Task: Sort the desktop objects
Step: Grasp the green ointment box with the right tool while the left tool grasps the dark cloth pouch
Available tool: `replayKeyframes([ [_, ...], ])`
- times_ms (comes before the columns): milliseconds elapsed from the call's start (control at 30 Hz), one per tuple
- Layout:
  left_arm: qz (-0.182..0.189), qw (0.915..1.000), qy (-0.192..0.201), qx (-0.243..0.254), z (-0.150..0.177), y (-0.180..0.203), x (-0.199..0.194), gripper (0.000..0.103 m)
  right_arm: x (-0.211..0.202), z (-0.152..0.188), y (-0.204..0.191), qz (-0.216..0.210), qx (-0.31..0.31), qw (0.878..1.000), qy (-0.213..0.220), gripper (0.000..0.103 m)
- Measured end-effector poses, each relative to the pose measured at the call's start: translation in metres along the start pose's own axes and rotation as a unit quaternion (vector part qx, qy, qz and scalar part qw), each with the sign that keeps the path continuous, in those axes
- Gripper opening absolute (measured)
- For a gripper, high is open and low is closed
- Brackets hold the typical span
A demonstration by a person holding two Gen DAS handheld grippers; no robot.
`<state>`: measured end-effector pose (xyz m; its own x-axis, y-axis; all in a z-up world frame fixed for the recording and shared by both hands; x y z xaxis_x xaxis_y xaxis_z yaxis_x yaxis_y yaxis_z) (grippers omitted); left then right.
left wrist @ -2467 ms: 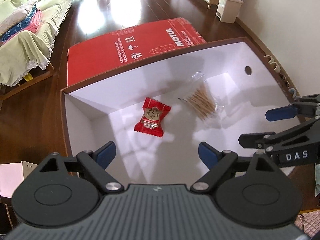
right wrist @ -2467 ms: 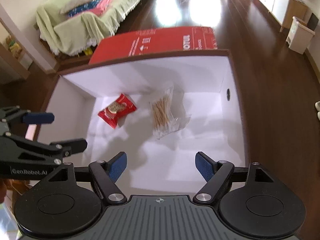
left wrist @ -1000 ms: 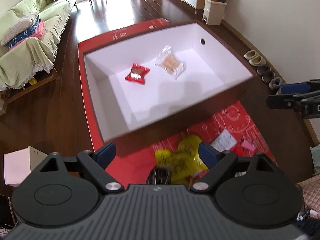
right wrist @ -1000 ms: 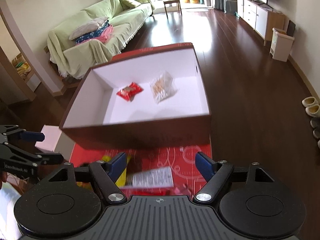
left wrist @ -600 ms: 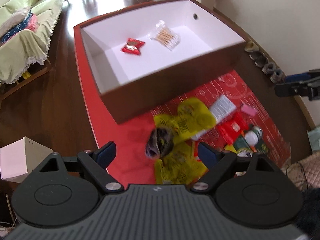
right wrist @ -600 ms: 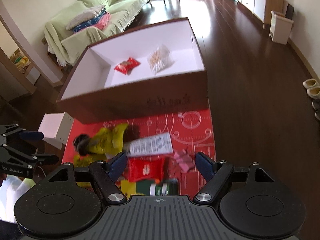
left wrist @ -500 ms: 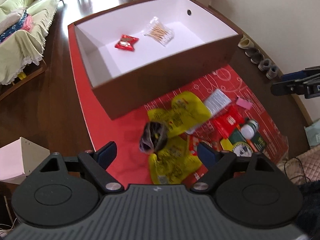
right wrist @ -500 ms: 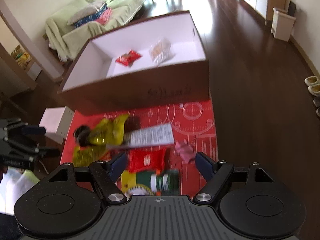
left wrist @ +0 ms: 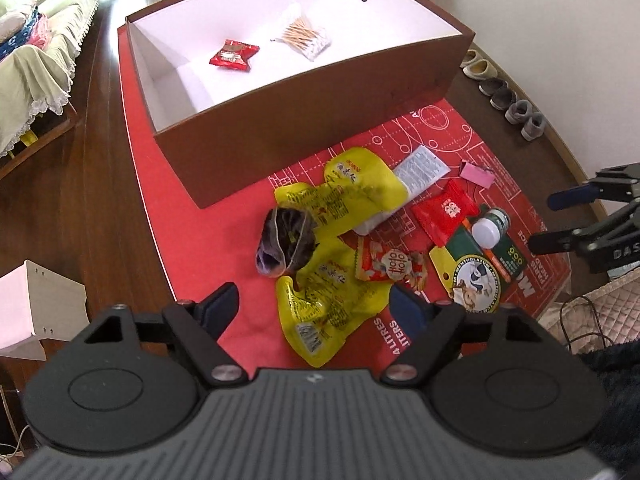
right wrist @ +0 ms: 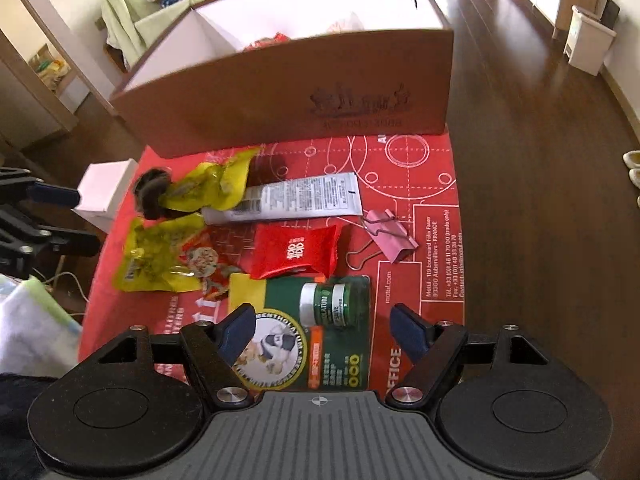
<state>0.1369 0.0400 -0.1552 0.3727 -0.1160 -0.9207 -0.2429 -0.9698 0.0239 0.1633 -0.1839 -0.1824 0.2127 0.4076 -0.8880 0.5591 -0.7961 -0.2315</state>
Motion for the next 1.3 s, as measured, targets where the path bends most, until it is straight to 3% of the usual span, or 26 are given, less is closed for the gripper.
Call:
replayKeyframes([
  [233, 0.001, 1.0, 0.001, 0.001, -0.001, 0.001, 0.004, 0.079, 0.022, 0.0, 0.004, 0.008, 0.004, 1.0, -0.009, 0.077],
  [267, 0.0, 1.0, 0.001, 0.001, -0.001, 0.001, 0.005, 0.079, 0.025, 0.0, 0.005, 0.011, 0.004, 1.0, -0.01, 0.073],
  [300, 0.0, 1.0, 0.002, 0.0, -0.001, 0.0, 0.006, 0.079, 0.028, 0.0, 0.007, 0.012, 0.005, 1.0, -0.012, 0.058],
  [567, 0.0, 1.0, 0.004, 0.006, -0.003, -0.001, 0.012, 0.076, 0.04, 0.001, 0.014, 0.022, 0.009, 1.0, -0.018, 0.055],
  [667, 0.0, 0.9998, 0.006, 0.019, -0.004, 0.003, 0.015, 0.076, 0.041, 0.0, 0.011, 0.026, -0.009, 1.0, -0.015, 0.046],
  [700, 0.0, 0.9997, 0.007, 0.024, -0.005, 0.004, 0.016, 0.075, 0.041, 0.0, 0.009, 0.026, -0.015, 0.999, -0.015, 0.036],
  [900, -0.01, 0.9982, 0.014, 0.057, -0.006, 0.01, 0.024, 0.075, 0.033, 0.003, 0.009, 0.03, -0.02, 0.999, -0.015, 0.034],
  [1067, -0.009, 0.9992, 0.015, 0.035, -0.006, 0.0, 0.036, 0.073, 0.023, 0.005, 0.012, 0.028, -0.011, 0.999, -0.012, 0.034],
  [1133, -0.008, 0.9997, 0.012, 0.021, -0.007, -0.005, 0.043, 0.064, 0.021, 0.005, 0.012, 0.028, -0.008, 1.0, -0.011, 0.034],
  [1300, -0.01, 0.9998, -0.001, 0.019, -0.012, -0.011, 0.06, 0.054, 0.017, 0.005, 0.012, 0.027, -0.003, 1.0, -0.014, 0.034],
])
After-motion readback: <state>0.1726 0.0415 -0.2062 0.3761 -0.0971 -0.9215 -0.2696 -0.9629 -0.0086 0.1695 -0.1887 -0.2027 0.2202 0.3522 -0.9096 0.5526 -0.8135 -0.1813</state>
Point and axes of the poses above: each gripper's, at about its wrist camera, not at the fingertips, and x roughly the way its jaws point, y to its right, z to its underside, the point moved 7 cm from there along x, roughly the way its jaws point, and after that the axes turned 2 degrees about -z, right-handed, at the moved point
